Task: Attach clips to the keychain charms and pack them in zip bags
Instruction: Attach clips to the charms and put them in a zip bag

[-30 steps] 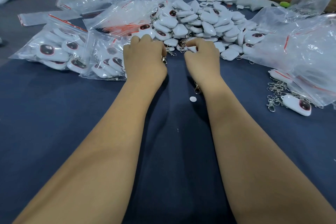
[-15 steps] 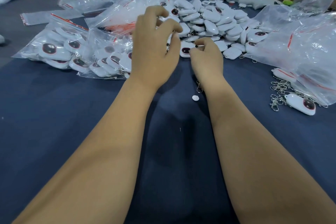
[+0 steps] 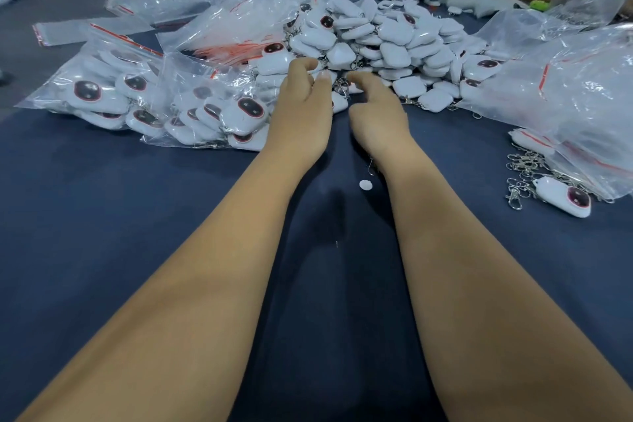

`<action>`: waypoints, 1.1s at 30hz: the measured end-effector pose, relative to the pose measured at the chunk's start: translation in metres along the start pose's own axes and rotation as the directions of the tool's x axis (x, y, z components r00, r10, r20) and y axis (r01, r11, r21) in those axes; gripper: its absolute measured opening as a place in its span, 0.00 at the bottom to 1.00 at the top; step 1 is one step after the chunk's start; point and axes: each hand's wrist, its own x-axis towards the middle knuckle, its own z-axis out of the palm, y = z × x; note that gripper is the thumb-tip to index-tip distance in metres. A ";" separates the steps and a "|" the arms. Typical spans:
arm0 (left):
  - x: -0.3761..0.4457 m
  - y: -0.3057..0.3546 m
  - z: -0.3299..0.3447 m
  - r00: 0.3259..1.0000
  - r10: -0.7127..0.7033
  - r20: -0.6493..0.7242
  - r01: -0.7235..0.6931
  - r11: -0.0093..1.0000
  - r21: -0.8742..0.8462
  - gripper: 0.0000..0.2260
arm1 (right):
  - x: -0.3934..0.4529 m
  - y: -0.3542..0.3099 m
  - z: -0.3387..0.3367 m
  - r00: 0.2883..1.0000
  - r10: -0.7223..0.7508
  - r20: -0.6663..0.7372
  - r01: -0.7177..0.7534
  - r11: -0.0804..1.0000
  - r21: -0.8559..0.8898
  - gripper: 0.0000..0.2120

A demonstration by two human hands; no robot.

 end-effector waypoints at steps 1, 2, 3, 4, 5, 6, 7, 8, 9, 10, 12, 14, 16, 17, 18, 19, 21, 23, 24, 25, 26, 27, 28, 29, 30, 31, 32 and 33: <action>0.000 -0.001 0.000 1.000 0.012 -0.005 -0.012 1.000 -0.009 0.15 | 0.000 -0.001 0.001 0.998 -0.021 0.052 0.025 0.997 -0.071 0.33; 0.001 -0.002 0.000 1.000 0.015 -0.010 -0.015 0.999 -0.031 0.15 | 0.000 -0.002 0.003 0.994 -0.043 0.101 0.058 0.987 -0.149 0.33; 0.001 -0.002 0.000 1.000 0.009 -0.013 -0.010 0.998 -0.055 0.14 | 0.000 -0.002 0.004 0.989 -0.063 0.132 0.092 0.969 -0.228 0.31; 0.002 -0.002 0.000 1.000 -0.002 -0.016 0.001 0.997 -0.079 0.14 | 0.002 -0.003 0.005 0.988 -0.073 0.134 0.110 0.949 -0.296 0.27; 0.004 -0.003 0.001 1.000 -0.015 -0.020 0.013 0.995 -0.103 0.14 | 0.003 -0.004 0.005 0.991 -0.069 0.115 0.105 0.933 -0.344 0.22; 0.005 -0.003 0.001 0.999 -0.028 -0.021 0.025 0.992 -0.125 0.14 | 0.003 -0.005 0.005 0.994 -0.050 0.093 0.081 0.929 -0.362 0.16; 0.007 -0.004 0.001 0.999 -0.037 -0.022 0.034 0.989 -0.144 0.13 | 0.003 -0.006 0.005 0.996 -0.030 0.081 0.057 0.932 -0.358 0.13; 0.007 -0.004 0.002 0.999 -0.044 -0.023 0.039 0.986 -0.162 0.13 | 0.002 -0.006 0.005 0.997 -0.020 0.078 0.046 0.934 -0.354 0.14; 0.008 -0.004 0.002 0.998 -0.048 -0.026 0.043 0.984 -0.174 0.12 | 0.002 -0.005 0.005 0.997 -0.021 0.076 0.047 0.932 -0.358 0.14; 0.009 -0.004 0.002 0.998 -0.054 -0.025 0.048 0.982 -0.183 0.12 | 0.000 -0.005 0.005 0.997 -0.034 0.069 0.056 0.935 -0.351 0.12; 0.011 -0.006 0.001 0.998 -0.063 -0.016 0.058 0.975 -0.214 0.10 | -0.003 -0.004 0.005 0.997 -0.062 0.043 0.071 0.971 -0.227 0.12; 0.013 -0.008 0.000 0.998 -0.067 -0.008 0.063 0.969 -0.239 0.08 | -0.005 -0.005 0.004 0.998 -0.069 -0.002 0.068 0.997 -0.033 0.10; 0.014 -0.010 -0.001 0.996 -0.084 -0.009 0.078 0.964 -0.254 0.07 | -0.006 -0.009 0.003 0.999 -0.054 -0.007 0.054 0.985 0.166 0.08; 0.015 -0.010 -0.001 0.995 -0.100 -0.008 0.094 0.955 -0.281 0.06 | -0.007 -0.012 0.004 0.999 -0.043 0.017 0.036 0.956 0.292 0.08; 0.016 -0.010 -0.002 0.993 -0.121 -0.001 0.114 0.938 -0.326 0.06 | -0.008 -0.015 0.005 0.998 -0.038 0.055 0.012 0.907 0.420 0.08; 0.017 -0.010 -0.003 0.990 -0.138 0.008 0.131 0.919 -0.372 0.05 | -0.008 -0.018 0.006 0.995 -0.038 0.094 -0.016 0.857 0.516 0.08; 0.017 -0.010 -0.005 0.989 -0.150 0.016 0.142 0.895 -0.422 0.06 | -0.008 -0.021 0.009 0.987 -0.040 0.156 -0.058 0.814 0.578 0.08; 0.018 -0.011 -0.007 0.988 -0.150 0.028 0.146 0.880 -0.453 0.07 | -0.009 -0.021 0.009 0.980 -0.048 0.195 -0.075 0.815 0.574 0.07; 0.018 -0.011 -0.007 0.988 -0.151 0.041 0.153 0.869 -0.470 0.08 | -0.009 -0.021 0.009 0.978 -0.053 0.204 -0.074 0.820 0.568 0.07; 0.018 -0.011 -0.008 0.987 -0.153 0.056 0.160 0.859 -0.487 0.09 | -0.009 -0.021 0.008 0.976 -0.058 0.209 -0.071 0.826 0.559 0.08; 0.018 -0.010 -0.009 0.986 -0.151 0.072 0.167 0.852 -0.497 0.10 | -0.009 -0.021 0.008 0.975 -0.063 0.214 -0.066 0.834 0.547 0.09; 0.018 -0.010 -0.010 0.986 -0.145 0.088 0.169 0.850 -0.498 0.11 | -0.009 -0.021 0.008 0.973 -0.069 0.220 -0.061 0.843 0.535 0.09; 0.017 -0.009 -0.010 0.985 -0.135 0.103 0.169 0.853 -0.495 0.12 | -0.009 -0.020 0.009 0.972 -0.072 0.222 -0.056 0.851 0.523 0.08; 0.017 -0.009 -0.011 0.985 -0.126 0.118 0.168 0.854 -0.492 0.13 | -0.009 -0.020 0.010 0.972 -0.071 0.222 -0.054 0.857 0.512 0.08; 0.016 -0.008 -0.012 0.984 -0.120 0.133 0.171 0.851 -0.496 0.14 | -0.009 -0.020 0.010 0.973 -0.069 0.219 -0.054 0.859 0.509 0.08; 0.016 -0.007 -0.012 0.982 -0.117 0.148 0.177 0.843 -0.508 0.14 | -0.008 -0.020 0.010 0.974 -0.068 0.215 -0.055 0.855 0.516 0.08; 0.015 -0.007 -0.012 0.980 -0.117 0.158 0.184 0.830 -0.526 0.15 | -0.008 -0.020 0.010 0.975 -0.068 0.210 -0.053 0.850 0.524 0.08; 0.015 -0.006 -0.012 0.979 -0.120 0.162 0.190 0.818 -0.542 0.14 | -0.008 -0.019 0.011 0.977 -0.069 0.204 -0.049 0.849 0.526 0.08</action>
